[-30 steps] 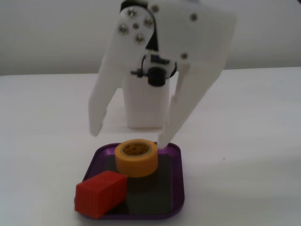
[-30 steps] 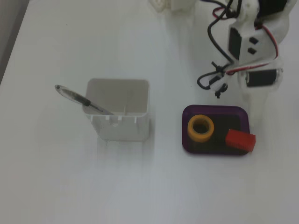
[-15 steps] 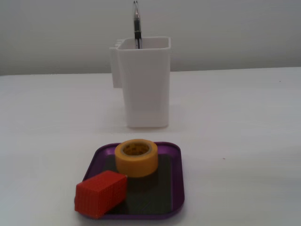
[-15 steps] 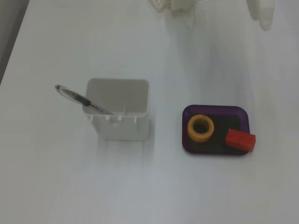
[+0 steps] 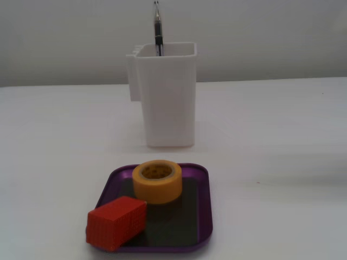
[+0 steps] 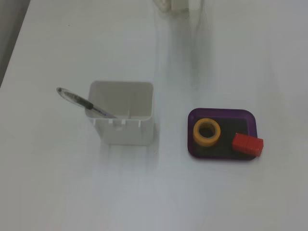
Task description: Pick up the red cube and place it in the box.
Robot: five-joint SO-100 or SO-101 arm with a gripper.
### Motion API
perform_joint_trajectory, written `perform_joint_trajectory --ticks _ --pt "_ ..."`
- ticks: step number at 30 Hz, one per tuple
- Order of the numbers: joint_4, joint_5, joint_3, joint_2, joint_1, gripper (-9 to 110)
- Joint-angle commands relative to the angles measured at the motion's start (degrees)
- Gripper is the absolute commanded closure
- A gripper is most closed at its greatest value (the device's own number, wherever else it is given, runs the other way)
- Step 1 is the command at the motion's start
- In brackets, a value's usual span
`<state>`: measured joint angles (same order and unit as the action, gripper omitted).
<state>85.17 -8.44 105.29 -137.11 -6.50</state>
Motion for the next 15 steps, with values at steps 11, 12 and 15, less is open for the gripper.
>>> perform_joint_trajectory --ticks 11,12,15 --pt "-20.21 5.19 47.2 -37.44 5.71 80" --pt "-21.18 5.19 48.96 -39.64 6.5 80" --pt "-23.2 4.92 53.61 -45.0 8.35 80"
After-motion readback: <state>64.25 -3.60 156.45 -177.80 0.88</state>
